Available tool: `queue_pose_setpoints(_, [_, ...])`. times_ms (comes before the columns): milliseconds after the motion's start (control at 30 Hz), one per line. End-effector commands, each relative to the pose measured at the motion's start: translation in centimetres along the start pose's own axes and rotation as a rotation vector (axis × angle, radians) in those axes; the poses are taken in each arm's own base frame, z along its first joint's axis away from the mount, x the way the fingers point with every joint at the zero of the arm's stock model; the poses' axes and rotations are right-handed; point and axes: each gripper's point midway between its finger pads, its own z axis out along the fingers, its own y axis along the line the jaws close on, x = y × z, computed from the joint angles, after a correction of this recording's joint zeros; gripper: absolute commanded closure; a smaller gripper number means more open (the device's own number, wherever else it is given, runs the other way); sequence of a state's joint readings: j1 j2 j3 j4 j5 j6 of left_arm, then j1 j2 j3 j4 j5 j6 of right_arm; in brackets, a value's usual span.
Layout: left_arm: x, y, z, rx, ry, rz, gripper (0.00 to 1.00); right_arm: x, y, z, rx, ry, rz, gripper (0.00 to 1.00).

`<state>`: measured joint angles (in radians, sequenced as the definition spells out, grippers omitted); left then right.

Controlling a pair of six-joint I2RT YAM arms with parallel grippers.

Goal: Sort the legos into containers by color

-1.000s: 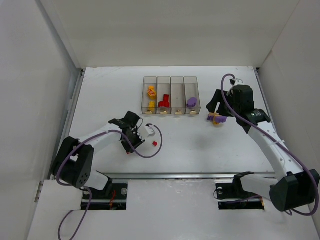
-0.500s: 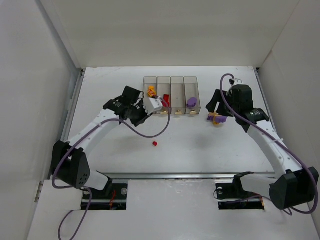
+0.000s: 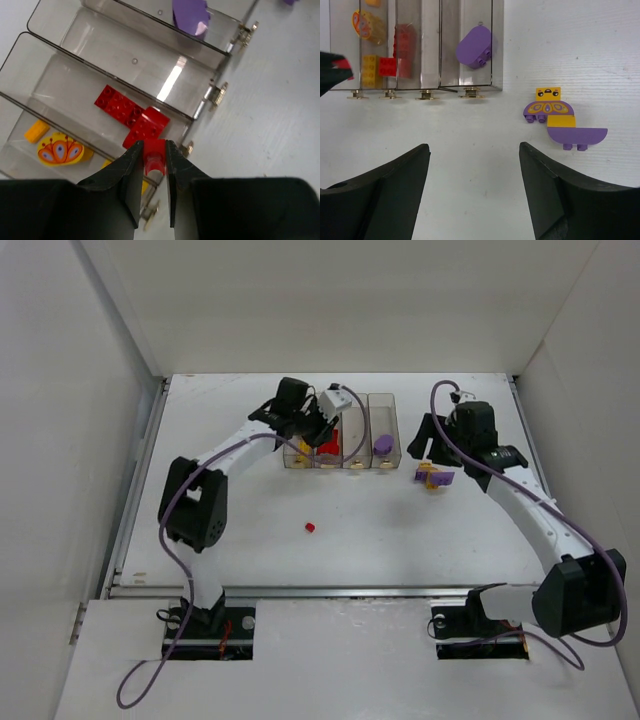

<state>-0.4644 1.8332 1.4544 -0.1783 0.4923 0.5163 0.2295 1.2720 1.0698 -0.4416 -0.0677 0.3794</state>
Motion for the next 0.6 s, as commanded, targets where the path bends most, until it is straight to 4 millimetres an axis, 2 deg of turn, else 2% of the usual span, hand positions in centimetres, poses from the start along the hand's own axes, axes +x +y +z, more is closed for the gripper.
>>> queue_pose_setpoints(0, [-4.9,3.2,1.7,-0.059,-0.164,-0.061,1.0,-2.9,0.8,0.0,-0.02,-0.079,-0.026,0.22])
queue_pose_setpoints(33, [-4.8,4.7,2.9,-0.082,-0.162,-0.082,1.0,-2.8,0.8,0.2,-0.017,-0.071,-0.026,0.22])
queue_pose_setpoints(133, [-5.2,6.3,4.7,-0.106,-0.17,-0.086,1.0,-2.7,0.7,0.4,-0.013,-0.062,-0.025,0.22])
queue_pose_setpoints(200, [-5.2,6.7,5.3,-0.106,-0.17,-0.086,0.98,-2.4,0.6,0.4,-0.01,-0.054,-0.025,0.22])
queue_pose_setpoints(233, [-5.2,6.8,5.5,-0.105,-0.172,-0.097,0.94,-2.8,0.8,0.3,-0.013,-0.062,-0.025,0.22])
queue_pose_setpoints(300, [-5.5,7.1,5.8,-0.106,-0.175,-0.096,0.75,-2.4,0.6,0.5,-0.006,-0.045,-0.024,0.22])
queue_pose_setpoints(333, [-4.5,7.3,6.2,-0.121,-0.145,-0.122,0.69,-2.4,0.6,0.5,-0.006,-0.045,-0.024,0.22])
queue_pose_setpoints(433, [-4.6,7.1,5.7,-0.127,-0.14,-0.144,0.46,-2.6,0.5,0.4,0.002,-0.048,-0.015,0.22])
queue_pose_setpoints(533, [-4.1,6.7,4.9,-0.138,-0.137,-0.145,0.39,-2.6,0.5,0.4,0.002,-0.048,-0.015,0.22])
queue_pose_setpoints(567, [-3.9,6.7,4.7,-0.145,-0.129,-0.139,0.34,-2.6,0.5,0.4,0.002,-0.048,-0.015,0.22])
